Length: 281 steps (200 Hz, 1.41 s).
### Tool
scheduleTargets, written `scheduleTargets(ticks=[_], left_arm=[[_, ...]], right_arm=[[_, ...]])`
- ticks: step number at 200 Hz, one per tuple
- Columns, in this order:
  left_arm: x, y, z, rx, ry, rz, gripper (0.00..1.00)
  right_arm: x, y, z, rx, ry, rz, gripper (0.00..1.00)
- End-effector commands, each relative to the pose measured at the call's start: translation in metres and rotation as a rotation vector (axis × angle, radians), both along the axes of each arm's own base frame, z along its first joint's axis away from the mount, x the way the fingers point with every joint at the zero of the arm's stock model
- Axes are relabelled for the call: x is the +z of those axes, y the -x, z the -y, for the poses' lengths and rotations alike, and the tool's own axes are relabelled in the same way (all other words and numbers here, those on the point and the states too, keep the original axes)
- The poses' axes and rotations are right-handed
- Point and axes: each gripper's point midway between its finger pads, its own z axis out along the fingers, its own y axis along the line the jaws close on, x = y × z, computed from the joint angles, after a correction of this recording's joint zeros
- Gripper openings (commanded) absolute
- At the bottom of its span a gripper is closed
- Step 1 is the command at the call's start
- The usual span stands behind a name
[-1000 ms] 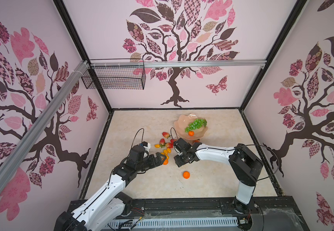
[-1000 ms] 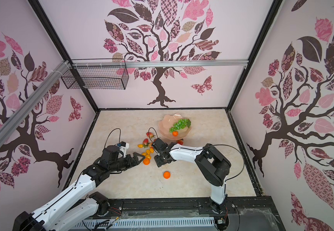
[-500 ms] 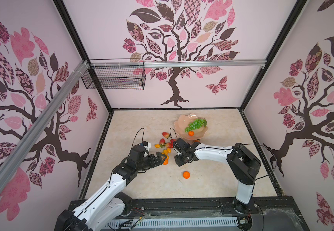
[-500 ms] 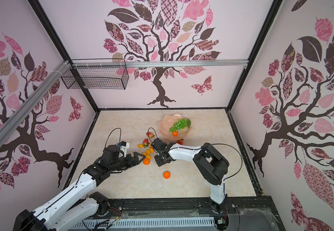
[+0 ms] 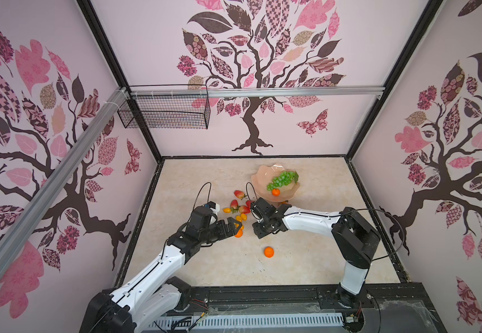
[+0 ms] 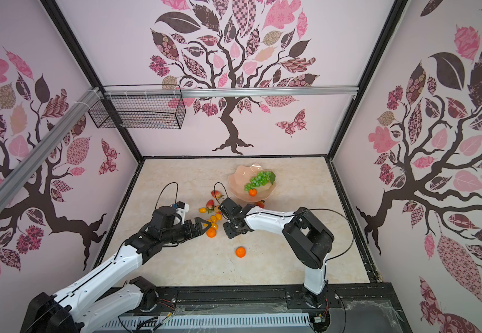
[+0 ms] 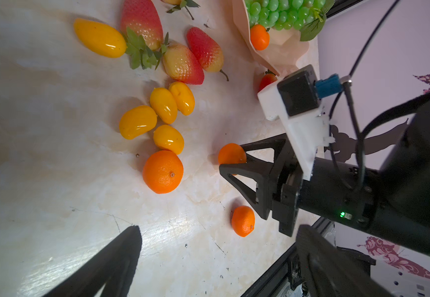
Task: Arrange fruit in a fruit bowl
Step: Pick up the fruit from the center of the table, then place the fruit in the fruit bowl.
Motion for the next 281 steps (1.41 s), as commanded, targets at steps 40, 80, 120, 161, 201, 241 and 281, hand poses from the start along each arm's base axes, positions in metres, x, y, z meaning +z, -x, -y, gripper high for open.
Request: scheduleTargets(ticks=[40, 80, 120, 161, 201, 241, 281], left_arm=[[0.058, -0.042, 0.023, -0.048, 0.024, 0.178, 0.98], [0.069, -0.061, 0.035, -0.049, 0.046, 0.189, 0.98], [0.078, -0.078, 0.045, -0.05, 0.057, 0.207, 0.98], [0.084, -0.095, 0.054, -0.049, 0.059, 0.222, 0.98], [0.093, -0.109, 0.066, -0.058, 0.095, 0.235, 0.98], [0.095, -0.119, 0.081, -0.085, 0.136, 0.226, 0.98], [0.094, -0.128, 0.094, -0.1, 0.183, 0.205, 0.98]], right_arm=[[0.063, -0.048, 0.045, -0.136, -0.078, 0.111, 0.45], [0.074, -0.077, 0.077, -0.219, -0.075, 0.149, 0.45], [0.08, -0.101, 0.096, -0.283, -0.063, 0.19, 0.45], [0.082, -0.126, 0.11, -0.316, -0.032, 0.212, 0.45], [0.083, -0.15, 0.122, -0.349, -0.014, 0.223, 0.45], [0.075, -0.169, 0.128, -0.371, 0.012, 0.221, 0.45], [0.059, -0.185, 0.135, -0.394, 0.036, 0.204, 0.45]])
